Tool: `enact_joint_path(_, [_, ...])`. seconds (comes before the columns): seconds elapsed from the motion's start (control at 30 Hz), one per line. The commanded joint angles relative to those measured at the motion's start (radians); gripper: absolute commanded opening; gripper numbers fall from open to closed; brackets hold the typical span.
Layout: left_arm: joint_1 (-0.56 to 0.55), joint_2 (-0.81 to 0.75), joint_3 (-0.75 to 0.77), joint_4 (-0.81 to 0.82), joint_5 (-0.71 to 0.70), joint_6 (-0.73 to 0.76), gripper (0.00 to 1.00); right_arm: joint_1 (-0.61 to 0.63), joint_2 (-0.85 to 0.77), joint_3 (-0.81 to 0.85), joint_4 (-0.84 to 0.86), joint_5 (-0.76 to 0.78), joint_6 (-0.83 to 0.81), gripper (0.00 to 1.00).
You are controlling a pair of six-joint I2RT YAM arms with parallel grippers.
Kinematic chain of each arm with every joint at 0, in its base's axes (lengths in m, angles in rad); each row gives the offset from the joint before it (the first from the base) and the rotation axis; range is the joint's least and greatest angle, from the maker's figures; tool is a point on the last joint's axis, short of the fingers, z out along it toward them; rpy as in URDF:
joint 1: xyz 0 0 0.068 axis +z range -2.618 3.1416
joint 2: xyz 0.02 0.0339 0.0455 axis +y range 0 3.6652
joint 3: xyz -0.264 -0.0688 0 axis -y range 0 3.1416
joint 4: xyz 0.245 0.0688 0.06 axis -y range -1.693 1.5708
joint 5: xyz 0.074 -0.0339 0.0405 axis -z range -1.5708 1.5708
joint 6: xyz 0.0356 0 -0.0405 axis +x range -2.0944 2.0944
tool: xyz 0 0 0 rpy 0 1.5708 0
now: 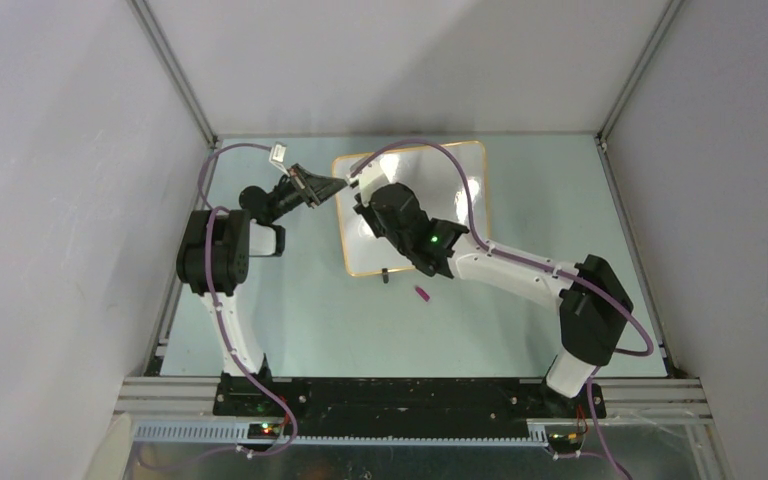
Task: Write a sentence on the whiteboard
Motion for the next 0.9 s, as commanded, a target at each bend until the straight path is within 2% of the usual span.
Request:
enact_joint_path(0.0, [-0.022, 0.017, 0.001, 0.023, 0.069, 0.047, 0.00, 0.014, -0.017, 0.000, 0.030, -0.001, -0.020, 0.00])
enact_joint_path(0.87, [-0.023, 0.018, 0.000, 0.023, 0.071, 0.047, 0.00, 0.028, 0.071, 0.128, -0.023, -0.013, -0.017, 0.00])
